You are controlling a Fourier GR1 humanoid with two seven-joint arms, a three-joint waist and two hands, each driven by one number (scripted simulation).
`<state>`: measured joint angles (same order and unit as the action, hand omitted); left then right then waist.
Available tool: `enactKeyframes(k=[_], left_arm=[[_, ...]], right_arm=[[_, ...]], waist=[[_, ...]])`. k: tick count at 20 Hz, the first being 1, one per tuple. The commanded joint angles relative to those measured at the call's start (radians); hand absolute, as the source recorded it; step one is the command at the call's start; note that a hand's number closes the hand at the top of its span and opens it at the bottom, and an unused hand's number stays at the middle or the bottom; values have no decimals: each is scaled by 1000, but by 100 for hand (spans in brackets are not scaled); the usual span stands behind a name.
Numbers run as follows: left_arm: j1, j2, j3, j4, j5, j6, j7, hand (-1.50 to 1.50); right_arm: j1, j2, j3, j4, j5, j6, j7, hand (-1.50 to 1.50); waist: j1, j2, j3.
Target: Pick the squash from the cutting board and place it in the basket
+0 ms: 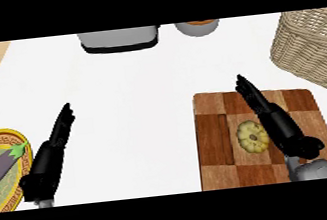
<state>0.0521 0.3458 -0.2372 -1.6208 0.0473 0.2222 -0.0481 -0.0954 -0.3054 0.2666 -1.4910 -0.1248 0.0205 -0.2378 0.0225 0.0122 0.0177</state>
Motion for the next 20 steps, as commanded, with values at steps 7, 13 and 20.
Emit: enactKeyframes(k=[7,13,20], left_arm=[[-90,17,57,67,85,-59,126,0],[-179,49,166,133,173,-74,246,0],[-248,41,202,287,176,-116,217,0]], right_arm=[[-461,-192,202,-117,109,468,-48,150],[-326,-174,479,-213,413,440,-357,-150],[-245,-79,613,-440,616,362,60,-150]], waist=[[102,-16,-29],[-19,-8,-14],[-43,-16,-19]])
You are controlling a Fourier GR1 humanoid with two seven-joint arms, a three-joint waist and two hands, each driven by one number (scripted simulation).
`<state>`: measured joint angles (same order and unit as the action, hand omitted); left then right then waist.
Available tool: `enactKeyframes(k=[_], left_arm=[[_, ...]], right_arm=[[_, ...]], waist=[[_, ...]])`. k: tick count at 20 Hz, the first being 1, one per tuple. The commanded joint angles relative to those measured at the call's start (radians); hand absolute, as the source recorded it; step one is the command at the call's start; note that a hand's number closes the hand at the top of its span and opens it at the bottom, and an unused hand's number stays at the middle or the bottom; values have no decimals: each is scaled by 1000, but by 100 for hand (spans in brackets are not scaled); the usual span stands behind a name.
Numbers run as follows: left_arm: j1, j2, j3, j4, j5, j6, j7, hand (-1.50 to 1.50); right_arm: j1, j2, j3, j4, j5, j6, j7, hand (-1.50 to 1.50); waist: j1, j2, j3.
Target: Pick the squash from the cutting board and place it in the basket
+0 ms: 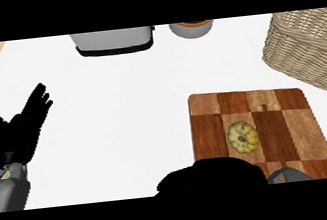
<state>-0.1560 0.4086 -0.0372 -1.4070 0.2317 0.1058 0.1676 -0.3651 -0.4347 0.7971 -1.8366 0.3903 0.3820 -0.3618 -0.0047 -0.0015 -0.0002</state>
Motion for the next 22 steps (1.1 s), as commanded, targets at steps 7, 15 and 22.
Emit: enactKeyframes(k=[7,15,22], left_arm=[[-11,49,50,29,24,-39,19,0],[-40,4,25,44,-3,-16,26,0],[-28,-4,39,66,-1,-41,5,0]], right_arm=[[-243,-82,-10,-255,311,189,507,-150],[-462,30,-199,-270,99,647,838,-150],[-471,54,-315,-224,-154,890,966,-150]], waist=[[-17,-25,-6],[-15,-11,-5],[-18,-9,-3]])
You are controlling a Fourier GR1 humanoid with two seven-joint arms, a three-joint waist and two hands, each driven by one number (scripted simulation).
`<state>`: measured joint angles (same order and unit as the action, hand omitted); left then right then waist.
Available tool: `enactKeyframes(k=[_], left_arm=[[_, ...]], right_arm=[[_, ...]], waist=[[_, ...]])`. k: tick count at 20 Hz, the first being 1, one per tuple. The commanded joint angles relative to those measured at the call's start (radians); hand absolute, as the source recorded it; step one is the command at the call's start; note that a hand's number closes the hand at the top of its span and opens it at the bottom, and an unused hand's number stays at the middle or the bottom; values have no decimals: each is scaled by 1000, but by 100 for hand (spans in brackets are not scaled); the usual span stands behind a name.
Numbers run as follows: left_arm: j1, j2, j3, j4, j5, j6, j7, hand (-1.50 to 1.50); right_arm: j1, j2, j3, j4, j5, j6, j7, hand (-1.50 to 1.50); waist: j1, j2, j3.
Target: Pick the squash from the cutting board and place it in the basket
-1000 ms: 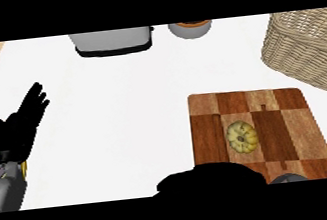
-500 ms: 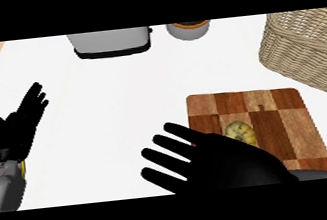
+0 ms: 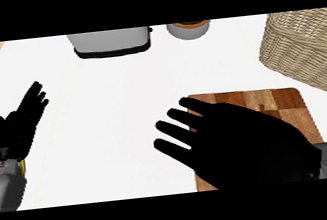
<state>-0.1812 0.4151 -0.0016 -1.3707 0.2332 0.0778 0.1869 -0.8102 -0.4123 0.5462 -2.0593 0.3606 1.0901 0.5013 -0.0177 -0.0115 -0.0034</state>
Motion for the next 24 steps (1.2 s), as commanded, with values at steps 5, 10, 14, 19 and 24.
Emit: enactKeyframes(k=[5,10,14,19,24], left_arm=[[0,-9,18,16,-16,-2,2,0],[-16,-44,-1,-25,-45,4,18,0],[-4,-54,19,-6,-51,-16,-22,0],[-13,-31,47,1,-28,-60,-5,0],[10,-71,5,-63,-67,-22,11,0]], right_arm=[[15,-41,-209,17,-334,210,110,-150],[36,-115,-367,-8,-432,166,40,-150],[163,-99,-349,-26,-259,191,-115,-150],[327,-124,-347,-114,-56,107,-325,-150],[372,-120,-204,-3,152,-105,-480,-150]], waist=[[-6,2,2],[11,7,3],[25,15,4],[28,19,6],[45,20,7]])
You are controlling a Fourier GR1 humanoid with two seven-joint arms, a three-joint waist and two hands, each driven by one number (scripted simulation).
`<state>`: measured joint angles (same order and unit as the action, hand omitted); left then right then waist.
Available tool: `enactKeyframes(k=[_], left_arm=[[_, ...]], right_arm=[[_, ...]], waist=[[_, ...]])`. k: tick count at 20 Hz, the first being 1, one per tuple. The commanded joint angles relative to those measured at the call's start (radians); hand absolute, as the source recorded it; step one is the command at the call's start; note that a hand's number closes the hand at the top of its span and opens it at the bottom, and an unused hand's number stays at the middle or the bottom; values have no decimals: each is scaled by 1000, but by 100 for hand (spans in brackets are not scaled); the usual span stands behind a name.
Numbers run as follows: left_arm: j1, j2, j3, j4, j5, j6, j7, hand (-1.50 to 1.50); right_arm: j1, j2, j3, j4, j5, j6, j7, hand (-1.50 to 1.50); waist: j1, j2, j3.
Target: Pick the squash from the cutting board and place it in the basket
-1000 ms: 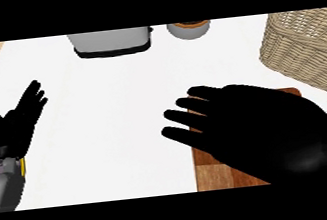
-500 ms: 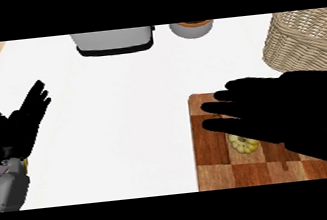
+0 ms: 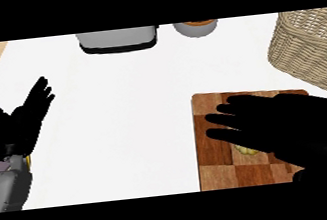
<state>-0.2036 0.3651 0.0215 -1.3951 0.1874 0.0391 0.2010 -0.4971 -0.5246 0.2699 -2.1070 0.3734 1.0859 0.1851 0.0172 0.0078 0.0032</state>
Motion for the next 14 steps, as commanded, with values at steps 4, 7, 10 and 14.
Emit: enactKeyframes(k=[4,7,10,14], left_arm=[[-25,2,19,24,-6,-10,8,0],[-33,-20,24,65,-34,7,-16,0],[17,-36,23,34,-29,-9,-44,0],[-8,-7,42,-6,-31,-10,47,0]], right_arm=[[82,30,120,212,236,-283,-303,-150],[104,-3,188,314,373,-382,-427,-150],[115,-22,238,392,472,-444,-478,-150],[135,-42,253,492,555,-511,-558,-150]], waist=[[4,1,-1],[-8,-3,-2],[-7,-5,-3],[-11,-7,-3]])
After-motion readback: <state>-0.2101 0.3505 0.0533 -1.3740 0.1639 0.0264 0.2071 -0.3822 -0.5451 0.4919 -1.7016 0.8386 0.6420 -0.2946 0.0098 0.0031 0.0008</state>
